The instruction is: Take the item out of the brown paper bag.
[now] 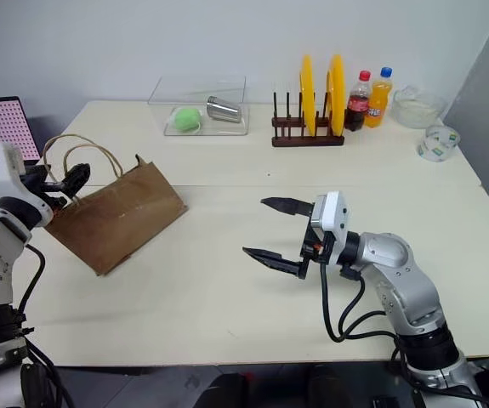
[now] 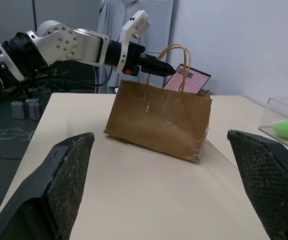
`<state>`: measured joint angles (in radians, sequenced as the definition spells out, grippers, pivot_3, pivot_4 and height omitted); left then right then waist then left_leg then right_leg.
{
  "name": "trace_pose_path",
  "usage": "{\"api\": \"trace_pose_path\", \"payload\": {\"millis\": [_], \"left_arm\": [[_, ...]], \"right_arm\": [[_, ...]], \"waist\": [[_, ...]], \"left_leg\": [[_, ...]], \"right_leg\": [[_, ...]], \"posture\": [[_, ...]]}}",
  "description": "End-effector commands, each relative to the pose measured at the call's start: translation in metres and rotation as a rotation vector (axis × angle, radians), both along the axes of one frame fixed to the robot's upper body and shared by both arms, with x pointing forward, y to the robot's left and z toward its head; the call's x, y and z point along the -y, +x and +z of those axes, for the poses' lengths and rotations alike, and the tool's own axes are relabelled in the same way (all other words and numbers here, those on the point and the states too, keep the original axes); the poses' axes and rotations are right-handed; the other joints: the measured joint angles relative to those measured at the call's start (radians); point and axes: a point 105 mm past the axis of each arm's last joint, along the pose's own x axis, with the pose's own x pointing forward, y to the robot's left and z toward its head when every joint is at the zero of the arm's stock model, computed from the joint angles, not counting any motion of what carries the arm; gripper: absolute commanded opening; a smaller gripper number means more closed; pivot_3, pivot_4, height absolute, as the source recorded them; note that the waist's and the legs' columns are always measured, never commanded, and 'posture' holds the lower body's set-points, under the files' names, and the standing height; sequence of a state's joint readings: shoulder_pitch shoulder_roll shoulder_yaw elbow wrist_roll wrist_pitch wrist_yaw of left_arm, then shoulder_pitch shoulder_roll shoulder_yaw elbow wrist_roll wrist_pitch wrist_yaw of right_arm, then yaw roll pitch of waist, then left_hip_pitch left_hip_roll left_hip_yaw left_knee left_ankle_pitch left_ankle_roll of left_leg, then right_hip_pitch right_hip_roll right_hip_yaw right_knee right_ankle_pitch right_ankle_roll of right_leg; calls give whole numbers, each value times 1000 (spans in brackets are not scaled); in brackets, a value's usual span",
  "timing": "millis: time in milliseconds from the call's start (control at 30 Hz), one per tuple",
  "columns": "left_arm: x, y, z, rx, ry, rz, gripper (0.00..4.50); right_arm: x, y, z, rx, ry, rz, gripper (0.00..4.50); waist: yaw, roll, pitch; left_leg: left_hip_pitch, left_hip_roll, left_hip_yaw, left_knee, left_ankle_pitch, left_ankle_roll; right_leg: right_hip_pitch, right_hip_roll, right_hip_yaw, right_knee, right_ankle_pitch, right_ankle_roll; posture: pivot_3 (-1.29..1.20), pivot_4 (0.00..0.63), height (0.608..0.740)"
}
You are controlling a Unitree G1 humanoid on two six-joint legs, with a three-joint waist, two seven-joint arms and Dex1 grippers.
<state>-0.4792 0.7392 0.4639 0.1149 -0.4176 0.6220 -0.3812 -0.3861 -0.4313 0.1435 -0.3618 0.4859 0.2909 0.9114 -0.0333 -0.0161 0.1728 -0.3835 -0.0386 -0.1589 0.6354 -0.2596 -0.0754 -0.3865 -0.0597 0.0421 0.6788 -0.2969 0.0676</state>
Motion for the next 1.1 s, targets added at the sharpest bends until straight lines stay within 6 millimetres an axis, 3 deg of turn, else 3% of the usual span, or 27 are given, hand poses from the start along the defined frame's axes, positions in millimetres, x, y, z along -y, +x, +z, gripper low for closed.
{"api": "trace_pose_path", "payload": {"millis": [33, 333, 533, 767, 933, 967, 1100], "left_arm": [[-5, 4, 29, 72, 43, -3, 3859], [-3, 20, 62, 118, 68, -68, 3859], [2, 28, 63, 82, 78, -116, 3859], [1, 32, 62, 63, 72, -117, 1724], [16, 34, 76, 90, 81, -213, 198], [21, 34, 79, 93, 88, -245, 14], [38, 34, 94, 101, 95, -382, 14]], "right_arm": [[-2, -8, 15, 64, 10, 19, 4500], [-4, -16, 21, 56, 8, 64, 4500], [-3, -17, 25, 51, 2, 73, 4500], [0, -17, 25, 53, -8, 66, 4500], [2, -16, 26, 52, -4, 56, 4500], [2, -16, 27, 51, -3, 53, 4500], [5, -16, 28, 51, 1, 27, 4500]], "waist": [[1, 0, 0], [0, -1, 1], [-2, -1, 1], [-3, -1, 1], [-3, -3, 2], [-3, -4, 2], [-6, -7, 4]], "left_leg": [[0, 0, 0, 0, 0, 0], [-1, 0, 0, 0, 0, 0], [-1, 0, 0, 0, 0, 0], [-1, 0, 0, 0, 0, 0], [-2, 0, -1, 0, 0, 0], [-2, 0, -1, 0, 0, 0], [-3, -1, -1, 0, 0, 0]], "right_leg": [[0, 0, 0, 0, 0, 0], [-1, 0, 0, 0, 0, 0], [-1, 0, 0, 1, 0, 0], [-2, 0, 0, 1, 0, 0], [-2, 0, -1, 1, 0, 0], [-2, 0, -1, 1, 0, 0], [-2, 0, -1, 1, 0, 0]], "posture": [[0, 150, 740], [0, 150, 740], [0, 150, 740], [0, 150, 740], [0, 150, 740], [0, 150, 740], [0, 150, 740]]}}
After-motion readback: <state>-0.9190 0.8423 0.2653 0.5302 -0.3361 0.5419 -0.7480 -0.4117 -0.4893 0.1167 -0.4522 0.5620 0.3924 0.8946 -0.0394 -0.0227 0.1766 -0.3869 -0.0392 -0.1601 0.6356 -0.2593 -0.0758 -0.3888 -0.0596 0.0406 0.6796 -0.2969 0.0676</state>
